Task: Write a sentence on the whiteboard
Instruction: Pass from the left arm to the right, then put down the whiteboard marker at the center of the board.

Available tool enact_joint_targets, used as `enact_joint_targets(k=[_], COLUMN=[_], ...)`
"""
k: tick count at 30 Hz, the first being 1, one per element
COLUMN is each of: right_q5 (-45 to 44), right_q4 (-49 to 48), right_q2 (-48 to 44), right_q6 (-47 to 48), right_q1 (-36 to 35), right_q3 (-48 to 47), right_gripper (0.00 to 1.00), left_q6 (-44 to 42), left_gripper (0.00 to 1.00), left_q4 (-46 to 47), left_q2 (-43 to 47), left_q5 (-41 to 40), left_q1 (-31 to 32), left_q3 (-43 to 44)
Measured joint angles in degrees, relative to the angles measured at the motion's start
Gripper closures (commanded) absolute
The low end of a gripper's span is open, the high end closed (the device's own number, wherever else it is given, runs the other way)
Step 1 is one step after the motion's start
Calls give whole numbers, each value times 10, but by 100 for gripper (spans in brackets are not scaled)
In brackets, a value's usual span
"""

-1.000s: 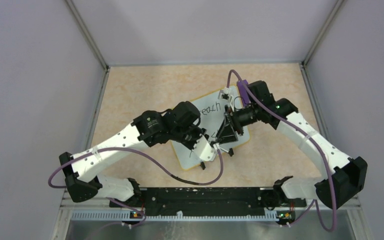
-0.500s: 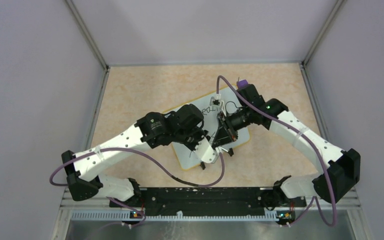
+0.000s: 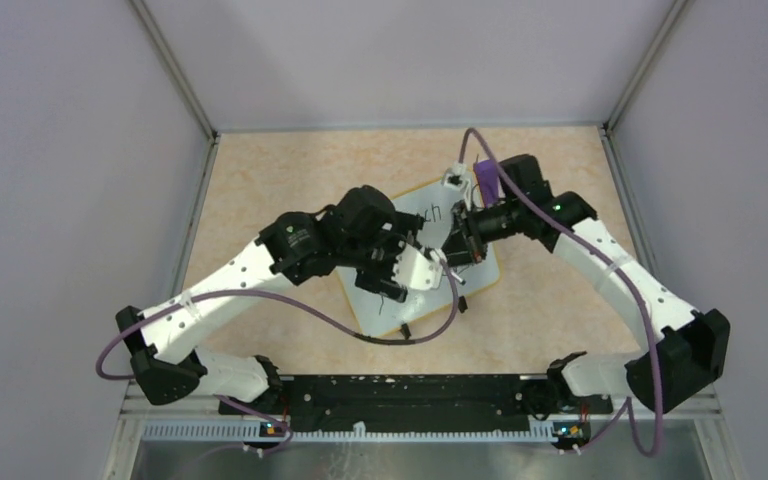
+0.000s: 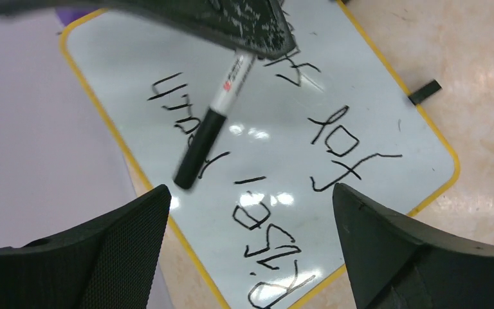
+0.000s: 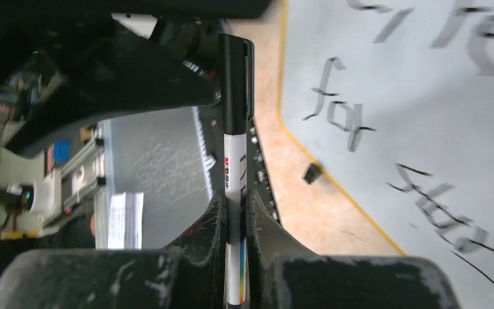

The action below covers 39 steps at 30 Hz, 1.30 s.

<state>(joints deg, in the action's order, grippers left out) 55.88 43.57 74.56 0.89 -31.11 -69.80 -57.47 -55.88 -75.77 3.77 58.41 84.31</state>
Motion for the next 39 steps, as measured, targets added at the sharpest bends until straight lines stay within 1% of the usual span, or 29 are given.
enact_joint_targets(k=[2,6,11,13,15,16,19,21,22,25,27,31,34,39], right_q5=[6,14,14,4,-11,-21,-57,-91,-109,-161,-192,-250,-275,-295], right_q4=[-19,-44,-15,4,24,35,45,46,45,29,14,-25,-52,-94], right_q2=[-10,-32,-33,-31,-28,-25,-18,-16,-15,-11,-5,16,33,59], right_q6=[-13,-23,18,47,77,94,135,156,163,172,171,167,158,143], right_q1=[50,171,288,338,373,391,433,450,455,459,459,459,459,459], right_q3=[0,-1,-21,-25,-25,-24,-7,20,36,89,121,170,189,199], right_gripper=[100,100,100,100,100,100,100,100,100,100,100,100,98,95], left_q6=[35,119,241,290,339,364,411,438,446,463,470,474,476,477], left_gripper=[1,1,1,1,1,1,1,1,1,1,1,1,1,1], left_q4=[8,43,64,72,83,85,95,100,102,114,124,137,148,170], left_q2=[0,0,-17,-28,-36,-40,-49,-51,-51,-51,-50,-38,-20,2], left_q5=[25,59,81,105,137,158,201,237,247,279,297,321,334,351], left_q1=[-28,-99,-186,-225,-281,-320,-419,-502,-532,-612,-647,-680,-692,-700], left_q3=[28,79,152,174,182,182,169,142,129,76,32,-51,-97,-147])
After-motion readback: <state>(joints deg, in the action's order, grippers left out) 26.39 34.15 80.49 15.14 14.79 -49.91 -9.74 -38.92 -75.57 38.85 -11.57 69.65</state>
